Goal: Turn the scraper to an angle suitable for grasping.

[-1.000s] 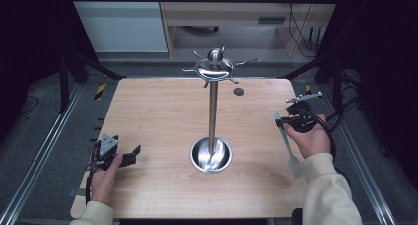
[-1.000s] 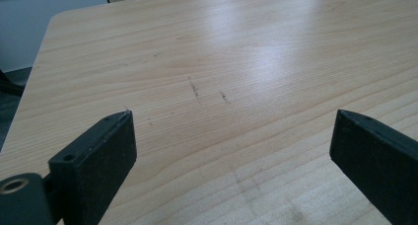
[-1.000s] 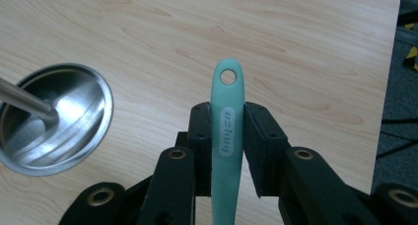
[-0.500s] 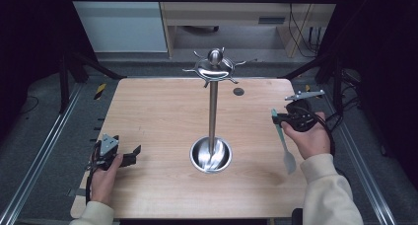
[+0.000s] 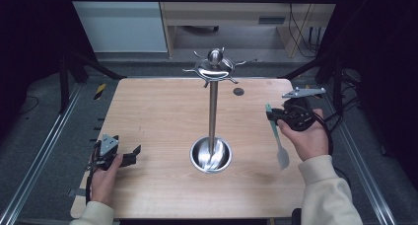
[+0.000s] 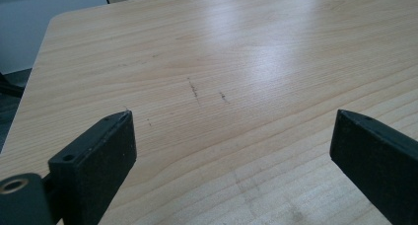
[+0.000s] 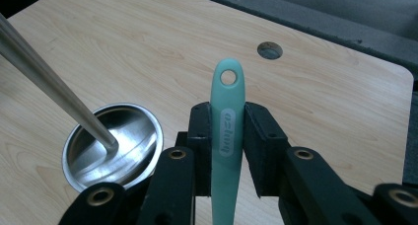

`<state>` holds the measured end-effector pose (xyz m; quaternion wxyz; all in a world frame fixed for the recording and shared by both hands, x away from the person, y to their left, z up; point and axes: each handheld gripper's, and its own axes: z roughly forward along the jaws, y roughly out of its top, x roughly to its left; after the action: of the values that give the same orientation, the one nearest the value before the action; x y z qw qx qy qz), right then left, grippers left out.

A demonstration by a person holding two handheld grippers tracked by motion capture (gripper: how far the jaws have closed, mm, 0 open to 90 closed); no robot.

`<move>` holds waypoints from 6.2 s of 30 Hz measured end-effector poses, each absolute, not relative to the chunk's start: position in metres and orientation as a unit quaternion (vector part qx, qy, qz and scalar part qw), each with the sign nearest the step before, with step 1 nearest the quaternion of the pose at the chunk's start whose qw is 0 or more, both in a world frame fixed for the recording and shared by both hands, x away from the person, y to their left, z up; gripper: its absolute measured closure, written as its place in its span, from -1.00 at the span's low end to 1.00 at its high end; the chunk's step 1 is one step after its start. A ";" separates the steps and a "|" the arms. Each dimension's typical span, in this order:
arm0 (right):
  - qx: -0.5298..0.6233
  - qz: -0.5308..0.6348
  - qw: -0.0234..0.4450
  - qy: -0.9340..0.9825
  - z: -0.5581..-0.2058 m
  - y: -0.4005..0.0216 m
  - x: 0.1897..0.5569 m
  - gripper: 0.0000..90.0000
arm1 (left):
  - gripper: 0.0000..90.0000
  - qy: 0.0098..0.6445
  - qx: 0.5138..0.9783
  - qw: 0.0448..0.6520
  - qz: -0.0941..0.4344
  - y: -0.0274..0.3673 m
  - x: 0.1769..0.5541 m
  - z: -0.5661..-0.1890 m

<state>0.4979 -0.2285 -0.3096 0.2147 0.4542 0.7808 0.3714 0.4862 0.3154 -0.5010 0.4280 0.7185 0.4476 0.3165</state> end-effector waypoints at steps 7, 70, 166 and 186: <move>0.442 0.393 0.217 0.776 -0.302 -0.225 0.494 0.65 | -0.92 0.447 0.720 0.427 0.316 0.315 0.486 -0.501; 0.344 0.542 0.279 0.714 -0.235 -0.193 0.435 0.65 | -0.92 0.444 0.722 0.427 0.316 0.315 0.486 -0.501; 0.288 0.546 0.277 0.736 -0.204 -0.146 0.425 0.65 | -0.93 0.443 0.724 0.426 0.312 0.314 0.486 -0.501; 0.292 0.555 0.272 0.730 -0.208 -0.142 0.431 0.65 | -0.93 0.439 0.728 0.424 0.311 0.314 0.487 -0.501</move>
<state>0.4309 -0.1420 -0.2076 0.2718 0.2922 0.7296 0.5553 0.4866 0.3142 -0.5010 0.4242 0.7282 0.4392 0.3111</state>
